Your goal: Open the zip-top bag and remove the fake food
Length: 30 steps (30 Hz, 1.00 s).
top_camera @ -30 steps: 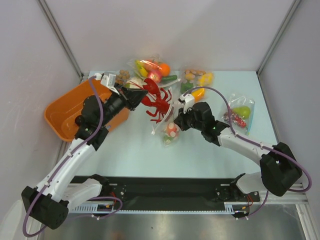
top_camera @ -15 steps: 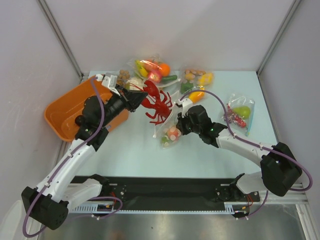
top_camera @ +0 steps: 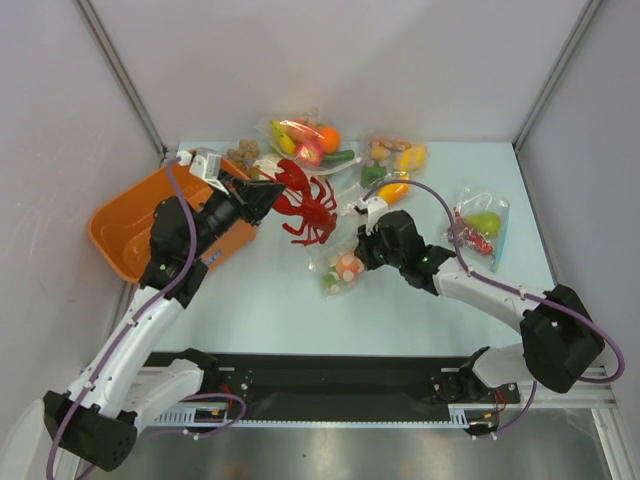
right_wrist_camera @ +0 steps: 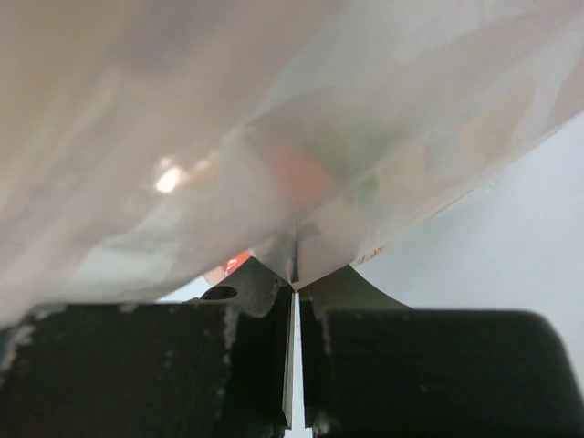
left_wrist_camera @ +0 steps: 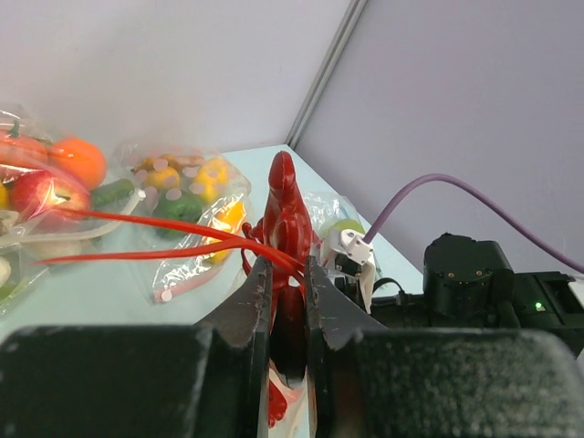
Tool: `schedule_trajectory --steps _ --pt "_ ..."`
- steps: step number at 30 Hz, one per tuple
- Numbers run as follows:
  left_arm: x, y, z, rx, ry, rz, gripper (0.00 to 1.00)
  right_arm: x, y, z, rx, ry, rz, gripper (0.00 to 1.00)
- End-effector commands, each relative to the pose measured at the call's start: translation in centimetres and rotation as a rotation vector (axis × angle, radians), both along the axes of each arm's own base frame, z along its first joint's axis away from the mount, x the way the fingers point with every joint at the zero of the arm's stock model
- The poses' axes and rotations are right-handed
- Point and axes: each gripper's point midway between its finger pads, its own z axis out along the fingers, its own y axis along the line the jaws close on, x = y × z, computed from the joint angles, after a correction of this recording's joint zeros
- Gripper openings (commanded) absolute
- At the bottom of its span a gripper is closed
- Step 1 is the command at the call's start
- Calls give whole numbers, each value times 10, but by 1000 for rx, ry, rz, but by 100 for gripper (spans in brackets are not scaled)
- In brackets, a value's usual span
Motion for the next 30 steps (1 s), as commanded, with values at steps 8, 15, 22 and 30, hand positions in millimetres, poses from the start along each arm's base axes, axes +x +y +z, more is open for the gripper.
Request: schedule_trajectory --steps 8,15,22,30 --pt "-24 6 73 -206 -170 -133 0 -1 -8 3 28 -7 -20 0" --pt "-17 25 87 -182 -205 -42 0 -2 -13 4 38 -5 -24 0" --pt "-25 41 98 -244 -204 -93 0 3 -18 7 65 -16 -39 0" --pt "-17 31 88 -302 -172 -136 0 4 -13 9 103 -8 -34 0"
